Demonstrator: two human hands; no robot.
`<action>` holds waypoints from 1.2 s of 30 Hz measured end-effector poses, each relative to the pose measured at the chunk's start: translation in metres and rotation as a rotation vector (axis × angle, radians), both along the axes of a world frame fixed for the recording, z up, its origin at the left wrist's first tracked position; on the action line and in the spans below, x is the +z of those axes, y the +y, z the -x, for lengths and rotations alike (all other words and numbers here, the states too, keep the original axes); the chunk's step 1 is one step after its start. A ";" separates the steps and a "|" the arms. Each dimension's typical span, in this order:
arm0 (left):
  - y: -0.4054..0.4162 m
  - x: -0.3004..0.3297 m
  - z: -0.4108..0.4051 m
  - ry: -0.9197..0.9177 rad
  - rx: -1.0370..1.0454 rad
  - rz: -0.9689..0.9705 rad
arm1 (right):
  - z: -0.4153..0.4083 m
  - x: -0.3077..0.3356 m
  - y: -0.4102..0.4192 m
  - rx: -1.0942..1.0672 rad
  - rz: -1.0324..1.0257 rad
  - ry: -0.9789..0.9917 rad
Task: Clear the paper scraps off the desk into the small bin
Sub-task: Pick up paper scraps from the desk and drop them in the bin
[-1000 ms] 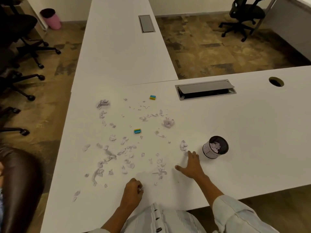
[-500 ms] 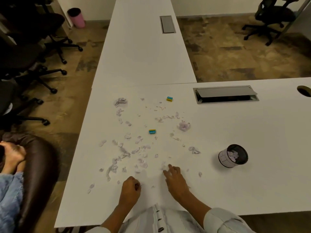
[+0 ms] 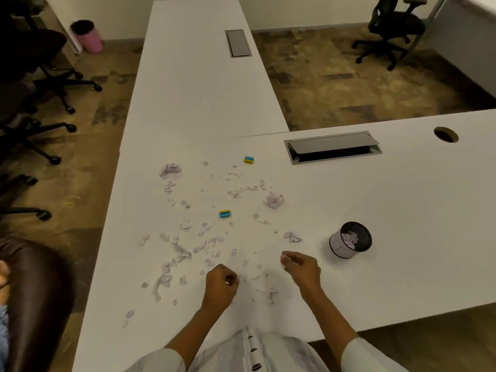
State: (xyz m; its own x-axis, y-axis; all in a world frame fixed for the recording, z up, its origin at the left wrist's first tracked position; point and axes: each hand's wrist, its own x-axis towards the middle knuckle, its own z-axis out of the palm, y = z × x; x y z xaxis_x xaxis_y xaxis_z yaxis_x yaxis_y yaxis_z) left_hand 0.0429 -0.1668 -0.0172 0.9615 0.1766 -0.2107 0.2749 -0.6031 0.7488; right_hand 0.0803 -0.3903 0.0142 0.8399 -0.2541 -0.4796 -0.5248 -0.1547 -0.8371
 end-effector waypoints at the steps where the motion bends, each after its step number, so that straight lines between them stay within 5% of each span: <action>1: -0.010 0.006 -0.007 -0.011 -0.009 0.026 | -0.006 0.012 -0.014 -0.073 -0.031 -0.022; 7: -0.083 0.041 -0.049 -0.074 -0.121 0.157 | -0.044 0.069 -0.107 -0.363 0.202 -0.209; 14: -0.176 0.070 -0.093 -0.080 -0.204 0.252 | -0.071 0.068 -0.158 -0.048 0.334 -0.103; 26: -0.246 0.089 -0.126 0.099 -0.426 0.302 | -0.033 0.066 -0.200 -0.126 0.357 -0.172; 32: -0.177 0.056 -0.111 0.122 -0.326 0.086 | -0.004 0.018 -0.171 0.205 0.416 -0.113; 36: -0.114 0.028 -0.077 0.326 -0.371 -0.219 | 0.012 -0.030 -0.139 0.581 0.474 0.120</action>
